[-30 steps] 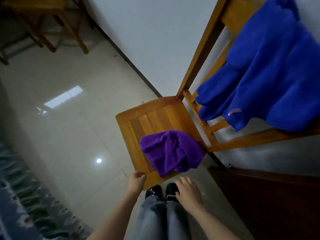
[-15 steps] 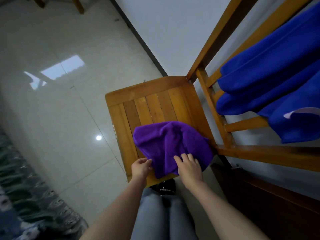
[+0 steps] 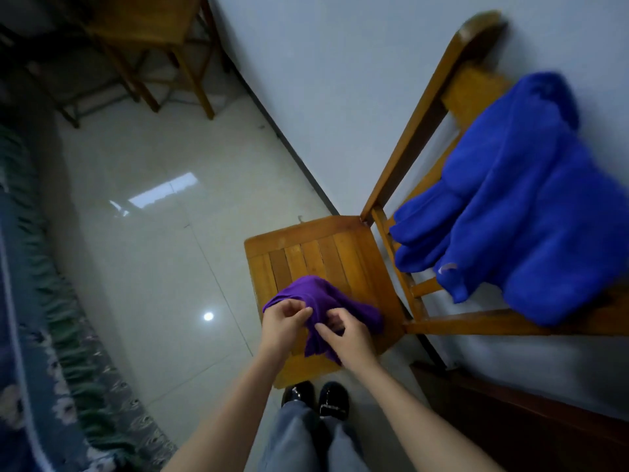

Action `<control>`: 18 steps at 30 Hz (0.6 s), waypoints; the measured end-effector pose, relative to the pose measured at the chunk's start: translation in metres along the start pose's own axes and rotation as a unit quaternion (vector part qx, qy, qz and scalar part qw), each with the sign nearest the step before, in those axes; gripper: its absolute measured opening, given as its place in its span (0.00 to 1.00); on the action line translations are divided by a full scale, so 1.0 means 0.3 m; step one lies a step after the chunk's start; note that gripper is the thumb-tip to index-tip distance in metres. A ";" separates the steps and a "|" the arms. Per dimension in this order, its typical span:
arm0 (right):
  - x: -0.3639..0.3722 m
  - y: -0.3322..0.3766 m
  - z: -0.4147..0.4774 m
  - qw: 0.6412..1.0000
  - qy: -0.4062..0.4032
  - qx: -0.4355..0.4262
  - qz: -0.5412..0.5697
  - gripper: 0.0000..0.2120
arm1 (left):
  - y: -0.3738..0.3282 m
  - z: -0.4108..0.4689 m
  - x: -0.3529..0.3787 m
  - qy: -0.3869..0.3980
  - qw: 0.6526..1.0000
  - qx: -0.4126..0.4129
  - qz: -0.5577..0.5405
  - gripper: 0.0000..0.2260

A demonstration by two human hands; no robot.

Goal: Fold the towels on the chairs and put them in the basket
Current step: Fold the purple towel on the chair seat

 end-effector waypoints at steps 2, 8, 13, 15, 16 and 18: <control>-0.045 0.111 -0.030 1.000 -0.012 -0.022 0.014 0.10 | -0.101 -0.052 -0.034 -0.016 0.999 0.025 -0.013 0.08; -0.148 0.392 -0.096 0.995 -0.025 -0.091 -0.036 0.05 | -0.319 -0.158 -0.140 -0.062 0.993 0.100 -0.001 0.08; -0.281 0.573 -0.112 0.988 -0.052 -0.140 -0.046 0.04 | -0.428 -0.189 -0.289 -0.120 0.965 0.168 0.161 0.04; -0.330 0.667 -0.125 0.979 -0.070 -0.181 -0.066 0.07 | -0.456 -0.208 -0.352 -0.133 0.956 0.180 0.191 0.04; -0.349 0.712 -0.127 0.975 -0.078 -0.197 -0.067 0.07 | -0.467 -0.213 -0.375 -0.141 0.955 0.175 0.193 0.04; -0.383 0.809 -0.143 0.966 -0.091 -0.232 -0.066 0.08 | -0.492 -0.228 -0.412 -0.163 0.954 0.170 0.183 0.07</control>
Point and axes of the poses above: each hand's wrist, its own z-axis towards the middle knuckle, its own x-axis out of the palm, y = z × x, the point moved 1 cm from there along z, towards the middle knuckle, and after that the axes turned 1 degree about -y, right-handed, at the moved point
